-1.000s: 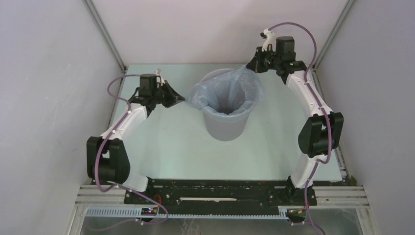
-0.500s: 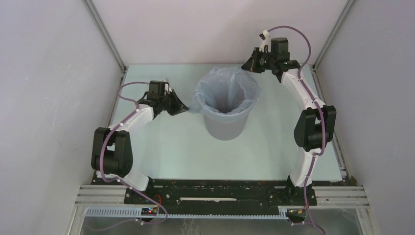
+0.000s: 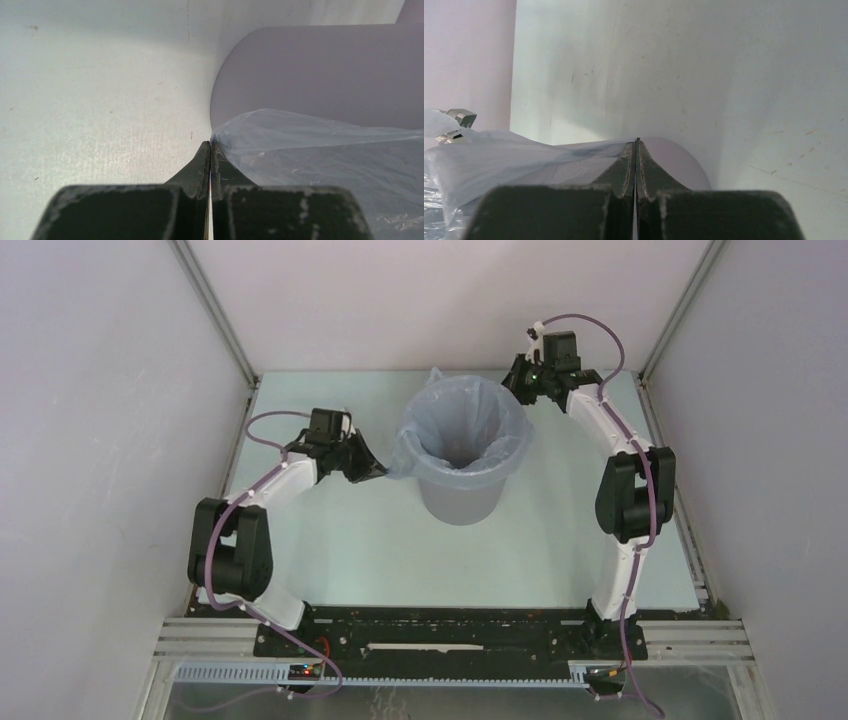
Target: Put the trash bags into the trash bin
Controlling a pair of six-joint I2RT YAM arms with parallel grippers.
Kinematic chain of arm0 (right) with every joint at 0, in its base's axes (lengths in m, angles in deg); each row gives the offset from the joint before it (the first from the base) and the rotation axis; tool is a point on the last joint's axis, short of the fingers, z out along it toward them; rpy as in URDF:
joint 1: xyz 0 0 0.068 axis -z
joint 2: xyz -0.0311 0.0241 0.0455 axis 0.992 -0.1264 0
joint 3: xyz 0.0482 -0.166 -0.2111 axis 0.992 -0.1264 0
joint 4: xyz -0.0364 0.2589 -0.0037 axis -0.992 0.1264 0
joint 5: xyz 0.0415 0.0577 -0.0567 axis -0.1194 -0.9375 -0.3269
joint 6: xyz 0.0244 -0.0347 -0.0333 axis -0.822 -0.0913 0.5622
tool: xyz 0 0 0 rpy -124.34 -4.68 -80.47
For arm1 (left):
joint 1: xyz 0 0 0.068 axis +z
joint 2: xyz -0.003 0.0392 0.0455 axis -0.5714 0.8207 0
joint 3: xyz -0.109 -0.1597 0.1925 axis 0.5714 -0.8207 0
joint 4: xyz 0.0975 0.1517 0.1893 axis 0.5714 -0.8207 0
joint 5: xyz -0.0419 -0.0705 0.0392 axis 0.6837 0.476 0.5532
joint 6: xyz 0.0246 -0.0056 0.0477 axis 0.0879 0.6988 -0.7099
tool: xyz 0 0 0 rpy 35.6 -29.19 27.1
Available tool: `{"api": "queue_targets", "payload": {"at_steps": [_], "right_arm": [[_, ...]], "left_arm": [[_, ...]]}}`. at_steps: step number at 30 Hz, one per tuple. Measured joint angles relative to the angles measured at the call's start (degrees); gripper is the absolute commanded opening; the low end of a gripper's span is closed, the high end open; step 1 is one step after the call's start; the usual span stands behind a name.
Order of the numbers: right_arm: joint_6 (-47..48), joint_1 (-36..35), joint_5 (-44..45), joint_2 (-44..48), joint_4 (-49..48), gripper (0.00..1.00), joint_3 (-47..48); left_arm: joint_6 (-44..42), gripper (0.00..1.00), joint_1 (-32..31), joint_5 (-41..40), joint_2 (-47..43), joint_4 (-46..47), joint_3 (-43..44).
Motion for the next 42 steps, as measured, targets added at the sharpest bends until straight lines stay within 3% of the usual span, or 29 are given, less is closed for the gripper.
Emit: {"api": "queue_targets", "payload": {"at_steps": [13, 16, 18, 22, 29, 32, 34, 42], "right_arm": [[-0.94, 0.46, 0.96, 1.84, -0.11, 0.11, -4.26], [-0.85, 0.76, 1.29, 2.05, 0.37, 0.19, -6.27], [-0.85, 0.87, 1.29, 1.95, 1.36, 0.28, -6.12], [-0.87, 0.87, 1.53, 2.1, 3.39, 0.55, -3.45], [-1.29, 3.23, 2.29, 5.35, 11.98, 0.74, -0.61], [-1.38, 5.99, 2.91, 9.35, 15.82, 0.77, -0.76], [-1.4, 7.69, 2.95, 13.31, 16.76, 0.86, -2.1], [-3.37, 9.38, 1.64, 27.5, 12.52, 0.83, -18.6]], "left_arm": [[0.0, 0.0, -1.07, 0.72, -0.31, -2.1, -0.04], [0.04, 0.0, -1.84, 0.74, -0.46, -3.08, -0.09], [0.07, 0.0, -2.69, 0.74, -0.96, -3.72, -0.17], [0.07, 0.0, -3.91, 0.85, -1.81, -4.07, -0.66], [0.07, 0.0, -4.07, 1.36, -1.64, -5.16, -0.66], [0.07, 0.0, -4.07, 2.08, -1.64, -5.38, -0.63], [0.04, 0.0, -4.07, 2.38, -1.6, -5.68, -0.61], [0.07, 0.0, -4.07, 3.28, -1.49, -7.8, 0.28]]}}
